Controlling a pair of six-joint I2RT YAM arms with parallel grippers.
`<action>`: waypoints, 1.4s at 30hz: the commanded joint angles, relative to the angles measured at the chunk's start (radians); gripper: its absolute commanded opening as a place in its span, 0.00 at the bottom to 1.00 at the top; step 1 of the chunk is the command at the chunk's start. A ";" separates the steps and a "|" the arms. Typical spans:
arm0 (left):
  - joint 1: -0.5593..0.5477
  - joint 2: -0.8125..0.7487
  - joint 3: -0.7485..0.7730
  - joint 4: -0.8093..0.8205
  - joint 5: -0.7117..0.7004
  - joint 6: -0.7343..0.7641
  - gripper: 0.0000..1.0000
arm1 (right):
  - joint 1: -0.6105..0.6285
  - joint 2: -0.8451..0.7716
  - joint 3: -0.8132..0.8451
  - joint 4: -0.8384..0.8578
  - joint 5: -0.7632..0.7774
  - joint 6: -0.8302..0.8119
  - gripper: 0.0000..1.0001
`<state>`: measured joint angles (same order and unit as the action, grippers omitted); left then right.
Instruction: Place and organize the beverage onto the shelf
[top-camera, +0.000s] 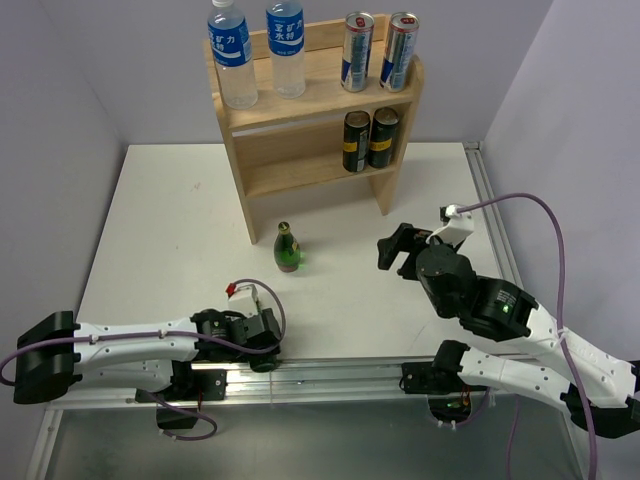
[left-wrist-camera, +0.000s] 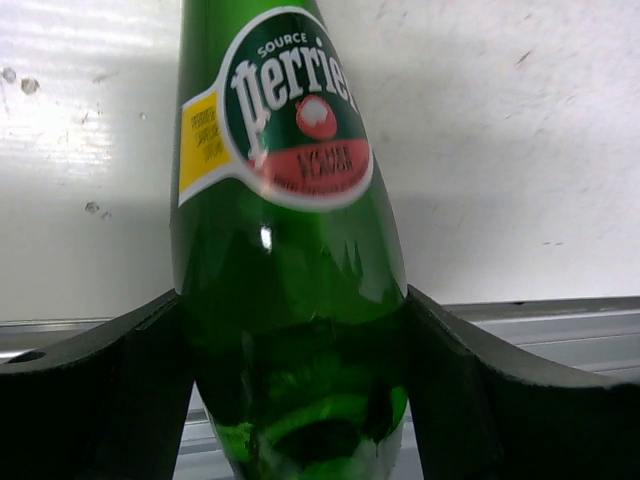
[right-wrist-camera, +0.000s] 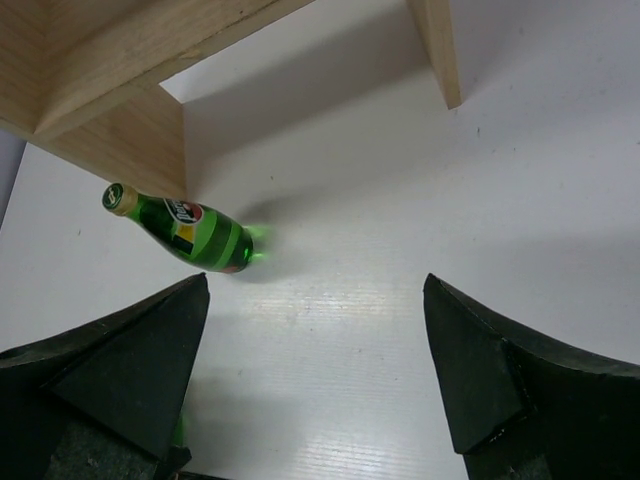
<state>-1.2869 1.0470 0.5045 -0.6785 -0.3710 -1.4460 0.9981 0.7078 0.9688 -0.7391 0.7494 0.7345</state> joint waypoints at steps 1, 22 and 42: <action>-0.006 -0.012 -0.012 0.025 0.046 -0.010 0.22 | 0.010 0.001 0.021 0.049 0.010 -0.006 0.94; -0.002 0.149 -0.015 0.145 0.138 0.087 0.90 | 0.010 -0.004 0.004 0.069 0.019 -0.021 0.95; 0.000 0.245 0.032 0.055 0.110 0.118 0.00 | 0.011 -0.022 -0.015 0.064 0.022 -0.014 0.94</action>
<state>-1.2861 1.2587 0.5880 -0.4740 -0.2440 -1.3289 1.0019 0.6983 0.9585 -0.7059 0.7479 0.7162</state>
